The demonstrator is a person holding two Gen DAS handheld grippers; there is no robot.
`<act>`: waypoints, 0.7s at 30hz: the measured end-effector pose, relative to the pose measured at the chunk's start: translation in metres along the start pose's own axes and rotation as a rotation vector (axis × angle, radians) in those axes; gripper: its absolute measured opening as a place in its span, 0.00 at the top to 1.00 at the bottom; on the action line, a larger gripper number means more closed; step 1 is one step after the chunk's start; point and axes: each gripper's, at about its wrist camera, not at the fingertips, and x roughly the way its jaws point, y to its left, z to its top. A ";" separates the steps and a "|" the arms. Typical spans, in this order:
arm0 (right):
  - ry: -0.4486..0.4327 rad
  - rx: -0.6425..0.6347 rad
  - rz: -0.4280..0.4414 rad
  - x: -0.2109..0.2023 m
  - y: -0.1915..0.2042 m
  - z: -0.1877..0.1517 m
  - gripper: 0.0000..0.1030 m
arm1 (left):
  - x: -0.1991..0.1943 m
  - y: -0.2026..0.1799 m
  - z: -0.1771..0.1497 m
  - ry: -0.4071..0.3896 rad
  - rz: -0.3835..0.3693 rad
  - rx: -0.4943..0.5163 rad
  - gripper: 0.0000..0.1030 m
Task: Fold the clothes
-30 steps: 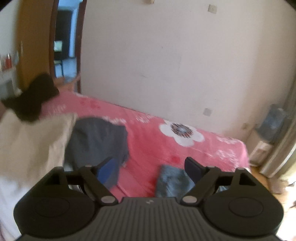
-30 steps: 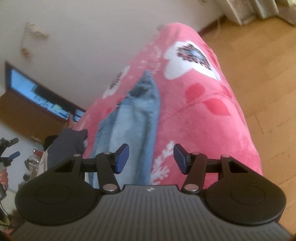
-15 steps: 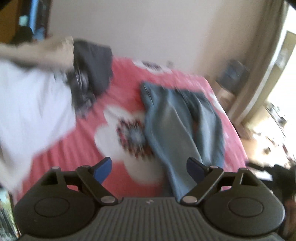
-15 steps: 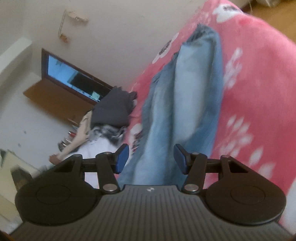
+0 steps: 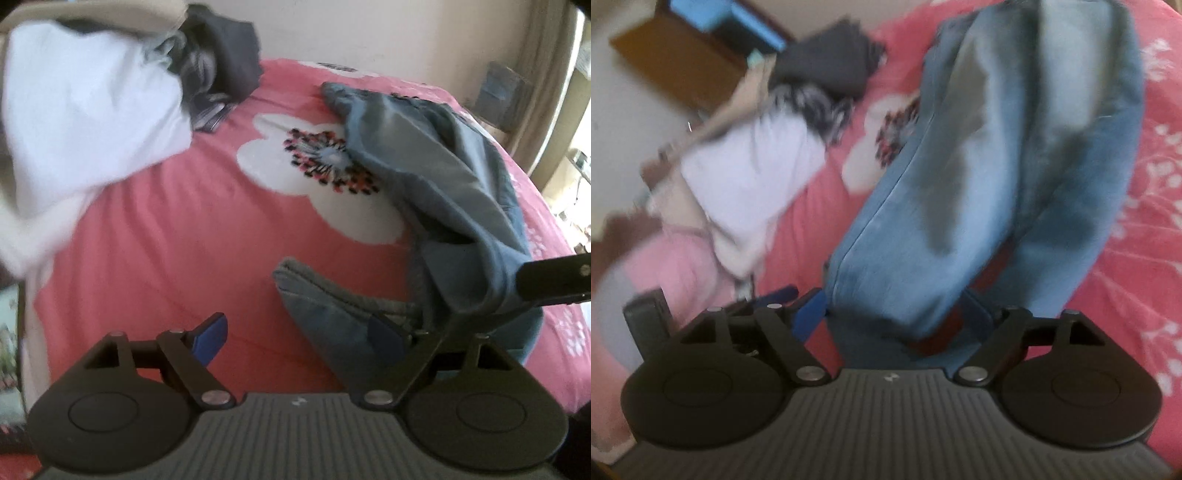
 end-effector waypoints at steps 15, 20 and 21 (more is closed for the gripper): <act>0.011 0.048 -0.033 0.048 0.002 0.053 0.83 | 0.003 -0.006 -0.028 -0.049 -0.126 -0.013 0.85; 0.028 0.158 0.140 0.073 0.011 0.086 0.83 | -0.001 0.002 -0.032 -0.046 -0.200 -0.062 0.87; 0.031 0.180 0.175 0.078 0.013 0.093 0.82 | -0.001 0.004 -0.033 -0.043 -0.211 -0.071 0.87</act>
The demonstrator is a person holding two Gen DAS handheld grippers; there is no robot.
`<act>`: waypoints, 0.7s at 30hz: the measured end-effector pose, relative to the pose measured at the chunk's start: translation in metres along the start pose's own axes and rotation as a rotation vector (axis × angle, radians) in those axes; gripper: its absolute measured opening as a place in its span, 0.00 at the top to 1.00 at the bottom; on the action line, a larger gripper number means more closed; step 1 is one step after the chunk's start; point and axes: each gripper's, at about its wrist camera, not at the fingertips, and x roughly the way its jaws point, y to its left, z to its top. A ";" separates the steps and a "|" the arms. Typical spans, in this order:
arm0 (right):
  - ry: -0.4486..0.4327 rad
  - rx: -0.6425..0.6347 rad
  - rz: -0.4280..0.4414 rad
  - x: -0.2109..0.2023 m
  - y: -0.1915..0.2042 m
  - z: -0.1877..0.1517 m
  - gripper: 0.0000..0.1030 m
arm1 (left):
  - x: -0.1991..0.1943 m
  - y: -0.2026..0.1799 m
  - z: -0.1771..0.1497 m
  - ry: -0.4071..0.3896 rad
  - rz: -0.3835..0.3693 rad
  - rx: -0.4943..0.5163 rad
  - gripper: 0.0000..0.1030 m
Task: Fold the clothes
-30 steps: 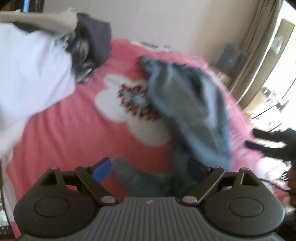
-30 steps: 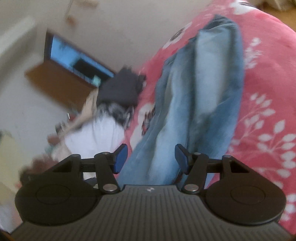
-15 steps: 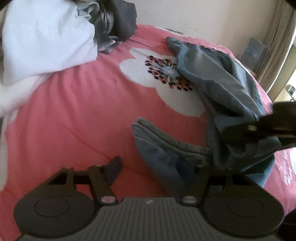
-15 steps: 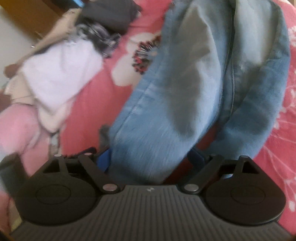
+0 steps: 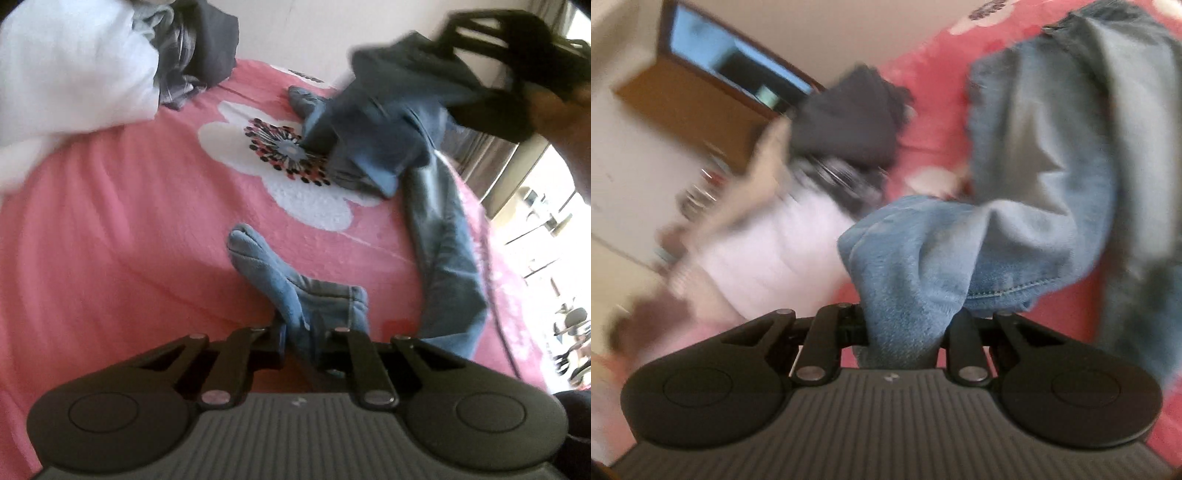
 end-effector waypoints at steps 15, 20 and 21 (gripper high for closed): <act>0.258 0.148 0.081 0.057 -0.011 -0.002 0.23 | -0.008 0.027 -0.004 0.015 -0.134 -0.149 0.37; 0.194 0.105 0.034 -0.021 -0.029 -0.009 0.22 | -0.019 0.033 -0.004 -0.006 -0.178 -0.146 0.30; 0.170 0.106 0.021 -0.038 -0.034 -0.011 0.22 | -0.022 0.034 -0.003 -0.014 -0.183 -0.140 0.30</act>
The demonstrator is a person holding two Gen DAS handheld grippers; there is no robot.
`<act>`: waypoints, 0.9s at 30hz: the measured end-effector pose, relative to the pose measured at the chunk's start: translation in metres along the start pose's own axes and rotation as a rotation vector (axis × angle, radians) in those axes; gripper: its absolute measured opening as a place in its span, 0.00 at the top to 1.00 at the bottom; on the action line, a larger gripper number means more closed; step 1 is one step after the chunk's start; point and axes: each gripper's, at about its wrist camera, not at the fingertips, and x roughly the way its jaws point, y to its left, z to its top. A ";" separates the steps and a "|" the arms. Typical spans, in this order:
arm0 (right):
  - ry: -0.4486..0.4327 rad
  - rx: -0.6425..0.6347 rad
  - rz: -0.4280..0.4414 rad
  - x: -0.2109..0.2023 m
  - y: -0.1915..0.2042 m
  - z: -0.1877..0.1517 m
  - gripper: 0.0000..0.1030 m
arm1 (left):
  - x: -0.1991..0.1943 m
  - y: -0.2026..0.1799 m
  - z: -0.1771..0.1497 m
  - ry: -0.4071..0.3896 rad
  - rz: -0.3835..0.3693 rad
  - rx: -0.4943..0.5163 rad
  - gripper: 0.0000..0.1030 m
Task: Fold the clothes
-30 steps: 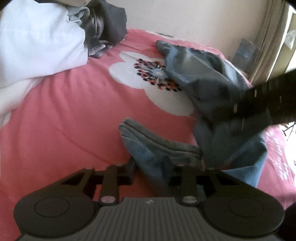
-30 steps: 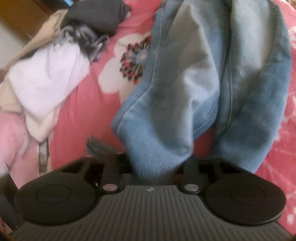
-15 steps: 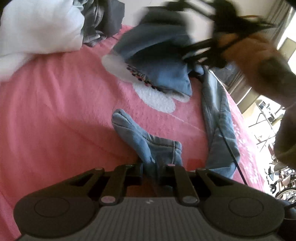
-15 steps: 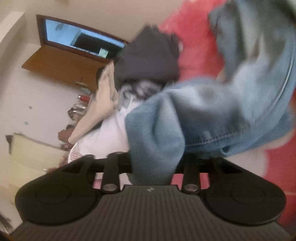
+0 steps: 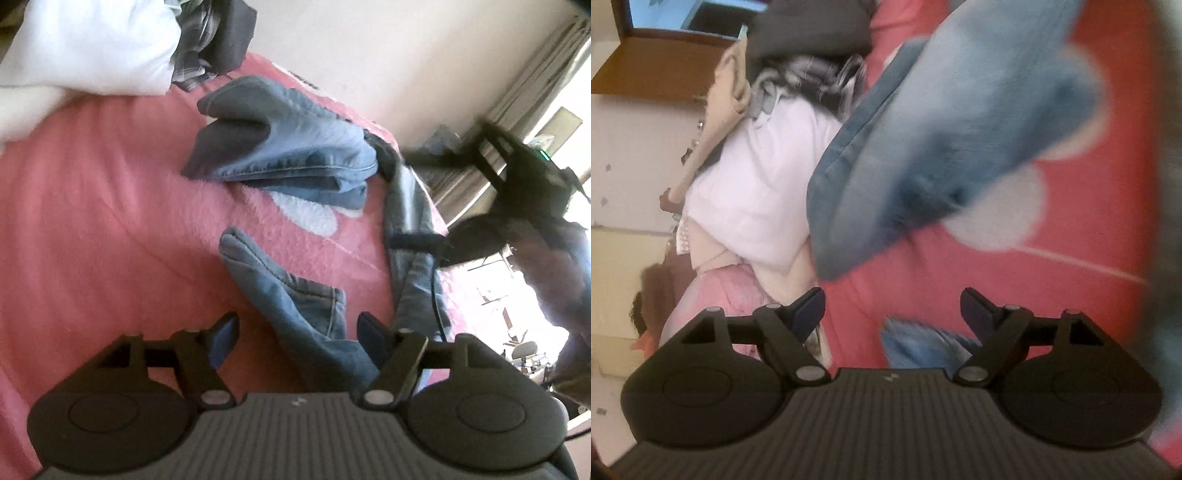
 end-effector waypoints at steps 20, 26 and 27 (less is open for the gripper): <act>-0.487 0.191 -0.234 -0.160 -0.107 -0.043 0.22 | 0.067 -0.117 0.030 0.106 -0.213 0.416 0.19; -0.500 0.166 -0.285 -0.153 -0.118 -0.007 0.27 | 0.112 -0.136 0.025 0.275 -0.119 0.477 0.22; -0.505 0.147 -0.303 -0.151 -0.117 0.001 0.29 | 0.116 -0.133 0.025 0.300 -0.125 0.453 0.24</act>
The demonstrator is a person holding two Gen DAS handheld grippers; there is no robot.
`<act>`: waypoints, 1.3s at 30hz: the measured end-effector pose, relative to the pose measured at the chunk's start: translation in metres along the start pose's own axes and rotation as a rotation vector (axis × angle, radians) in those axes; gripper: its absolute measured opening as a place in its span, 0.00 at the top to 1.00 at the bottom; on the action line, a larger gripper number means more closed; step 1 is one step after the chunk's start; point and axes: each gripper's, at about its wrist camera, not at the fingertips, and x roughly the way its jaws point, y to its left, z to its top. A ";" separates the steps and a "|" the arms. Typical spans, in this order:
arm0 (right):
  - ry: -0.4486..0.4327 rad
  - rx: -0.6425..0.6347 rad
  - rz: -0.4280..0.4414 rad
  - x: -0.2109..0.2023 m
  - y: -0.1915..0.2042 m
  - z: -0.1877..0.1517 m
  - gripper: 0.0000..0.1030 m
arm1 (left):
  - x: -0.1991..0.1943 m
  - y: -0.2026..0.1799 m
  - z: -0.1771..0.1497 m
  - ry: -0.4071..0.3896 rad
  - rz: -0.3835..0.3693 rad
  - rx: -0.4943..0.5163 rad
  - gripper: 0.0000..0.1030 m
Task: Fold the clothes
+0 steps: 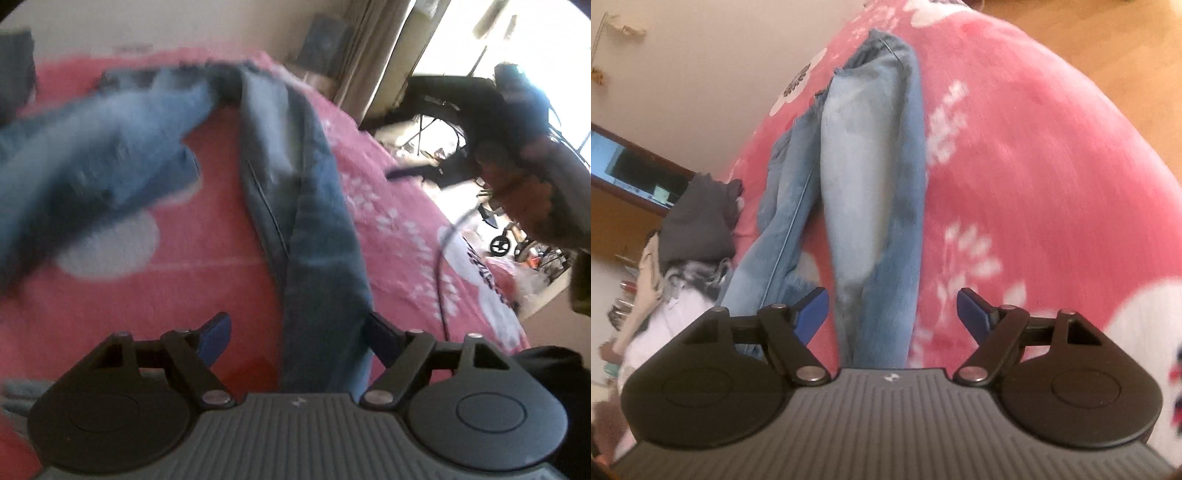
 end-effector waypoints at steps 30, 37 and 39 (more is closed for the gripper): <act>-0.168 -0.364 -0.259 0.038 0.042 0.080 0.98 | -0.014 -0.038 -0.014 0.046 -0.271 0.019 0.94; -0.189 -0.297 -0.364 0.047 -0.010 0.094 0.99 | 0.011 -0.067 0.009 0.088 -0.360 0.046 0.94; -0.208 -0.283 -0.408 0.052 -0.022 0.097 1.00 | 0.017 -0.078 0.011 0.102 -0.370 0.081 0.94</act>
